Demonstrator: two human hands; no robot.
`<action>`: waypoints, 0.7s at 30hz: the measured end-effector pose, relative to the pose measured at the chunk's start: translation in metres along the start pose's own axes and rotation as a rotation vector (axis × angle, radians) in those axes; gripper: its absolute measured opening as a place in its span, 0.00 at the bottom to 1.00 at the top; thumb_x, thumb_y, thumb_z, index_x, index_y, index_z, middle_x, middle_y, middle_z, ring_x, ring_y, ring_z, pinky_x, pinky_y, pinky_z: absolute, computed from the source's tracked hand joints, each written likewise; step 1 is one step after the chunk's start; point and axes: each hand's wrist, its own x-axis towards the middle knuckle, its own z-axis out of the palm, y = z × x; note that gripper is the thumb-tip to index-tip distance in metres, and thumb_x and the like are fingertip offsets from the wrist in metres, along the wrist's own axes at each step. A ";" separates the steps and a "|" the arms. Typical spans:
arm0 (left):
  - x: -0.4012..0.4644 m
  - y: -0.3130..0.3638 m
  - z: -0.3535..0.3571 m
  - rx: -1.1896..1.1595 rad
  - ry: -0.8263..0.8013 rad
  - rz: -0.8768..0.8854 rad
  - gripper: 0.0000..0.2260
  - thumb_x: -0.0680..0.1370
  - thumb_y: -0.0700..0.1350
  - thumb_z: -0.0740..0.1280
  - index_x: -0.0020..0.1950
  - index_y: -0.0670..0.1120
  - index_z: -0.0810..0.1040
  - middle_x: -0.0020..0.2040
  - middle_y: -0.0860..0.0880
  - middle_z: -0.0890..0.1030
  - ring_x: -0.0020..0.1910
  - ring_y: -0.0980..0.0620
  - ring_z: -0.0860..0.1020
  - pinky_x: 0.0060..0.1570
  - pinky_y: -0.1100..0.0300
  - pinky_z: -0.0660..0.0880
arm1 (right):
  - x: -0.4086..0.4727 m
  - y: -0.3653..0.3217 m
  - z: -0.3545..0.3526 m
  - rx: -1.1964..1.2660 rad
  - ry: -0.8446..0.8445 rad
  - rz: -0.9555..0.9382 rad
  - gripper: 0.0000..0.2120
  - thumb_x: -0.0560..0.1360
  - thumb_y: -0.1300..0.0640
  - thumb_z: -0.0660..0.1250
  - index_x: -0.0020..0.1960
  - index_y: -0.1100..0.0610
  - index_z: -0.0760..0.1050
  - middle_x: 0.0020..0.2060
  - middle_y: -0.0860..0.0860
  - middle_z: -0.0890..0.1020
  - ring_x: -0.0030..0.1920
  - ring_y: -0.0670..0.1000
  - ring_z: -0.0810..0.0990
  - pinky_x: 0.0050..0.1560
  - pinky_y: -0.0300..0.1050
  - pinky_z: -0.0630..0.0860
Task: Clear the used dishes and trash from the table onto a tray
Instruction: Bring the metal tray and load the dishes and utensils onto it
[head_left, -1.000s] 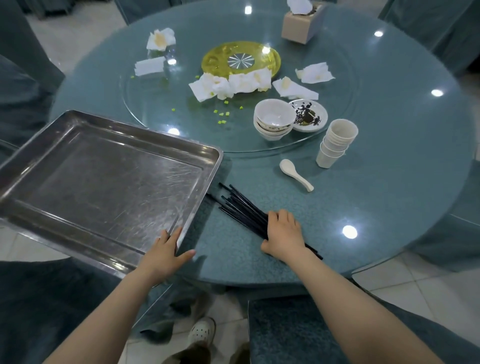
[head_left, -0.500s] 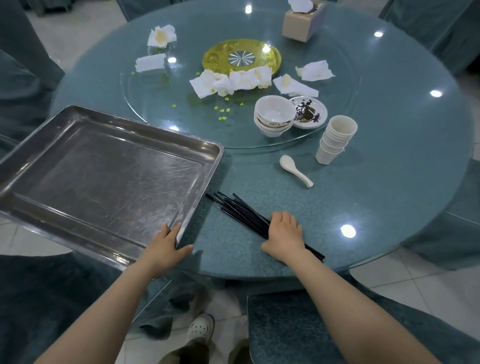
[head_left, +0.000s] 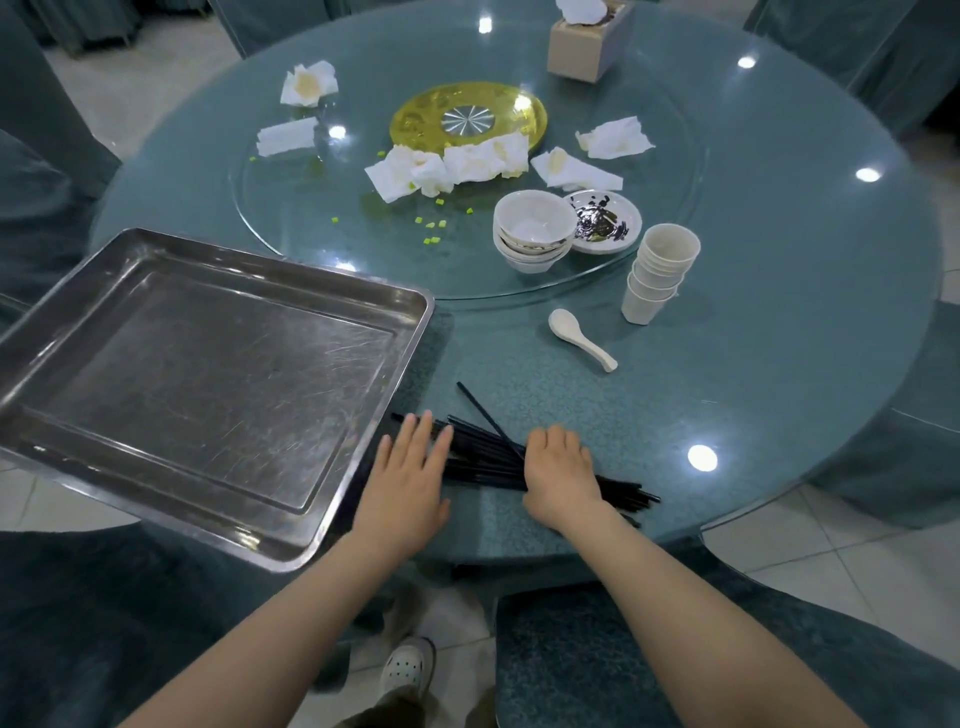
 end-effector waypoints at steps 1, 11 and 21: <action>0.005 0.007 0.002 0.011 -0.023 0.042 0.38 0.77 0.52 0.63 0.78 0.48 0.41 0.78 0.45 0.39 0.76 0.45 0.37 0.73 0.48 0.39 | -0.001 0.000 0.001 -0.009 0.007 -0.009 0.23 0.69 0.60 0.66 0.61 0.60 0.63 0.58 0.57 0.68 0.58 0.57 0.66 0.59 0.50 0.66; 0.040 0.048 0.018 0.047 -0.025 0.200 0.37 0.69 0.49 0.66 0.75 0.41 0.58 0.77 0.41 0.55 0.77 0.44 0.48 0.73 0.44 0.42 | -0.006 0.006 0.005 -0.028 0.043 -0.096 0.21 0.70 0.60 0.67 0.61 0.59 0.65 0.59 0.57 0.68 0.59 0.58 0.67 0.59 0.51 0.66; 0.057 0.057 0.006 0.169 0.141 0.300 0.41 0.63 0.41 0.70 0.76 0.43 0.60 0.76 0.42 0.61 0.75 0.42 0.58 0.70 0.38 0.51 | -0.002 0.015 0.002 0.037 0.017 -0.113 0.21 0.72 0.58 0.67 0.62 0.61 0.66 0.60 0.59 0.72 0.61 0.59 0.70 0.61 0.51 0.68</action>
